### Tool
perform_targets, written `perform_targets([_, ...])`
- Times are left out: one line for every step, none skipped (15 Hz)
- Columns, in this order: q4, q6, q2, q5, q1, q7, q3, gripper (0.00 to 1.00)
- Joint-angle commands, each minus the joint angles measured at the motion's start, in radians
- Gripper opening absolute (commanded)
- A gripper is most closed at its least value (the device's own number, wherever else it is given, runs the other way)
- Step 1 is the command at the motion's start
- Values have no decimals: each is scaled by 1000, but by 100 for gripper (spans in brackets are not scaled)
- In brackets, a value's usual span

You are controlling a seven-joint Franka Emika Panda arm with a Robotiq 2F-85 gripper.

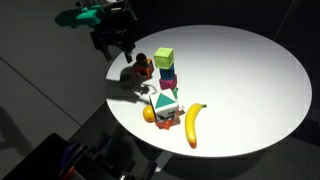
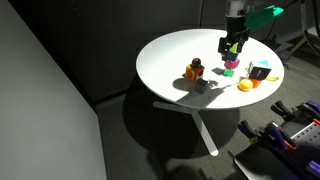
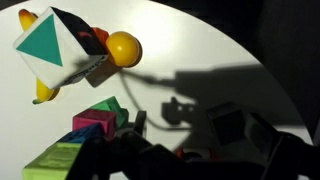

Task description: Pick up the gray block and put it on the table

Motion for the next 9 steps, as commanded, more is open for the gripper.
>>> perform_targets([-32,-48,-90,21,-13,18,11,100])
perform_targets([-31,-62,-103,22,-13,20,12,100])
perform_targets([-29,-78,-115,26,-13,17,13,100])
perform_targets([-27,-94,-128,29,-13,14,13,100])
perform_targets([-24,-109,-140,36,-13,8,14,100])
perform_targets([-23,-123,-153,42,-12,1,16,100])
perform_targets([-22,-137,-165,47,-11,-4,17,100])
perform_targets([-21,-148,-177,48,-10,-3,20,100])
perform_targets([-20,-158,-189,50,-9,-3,22,100])
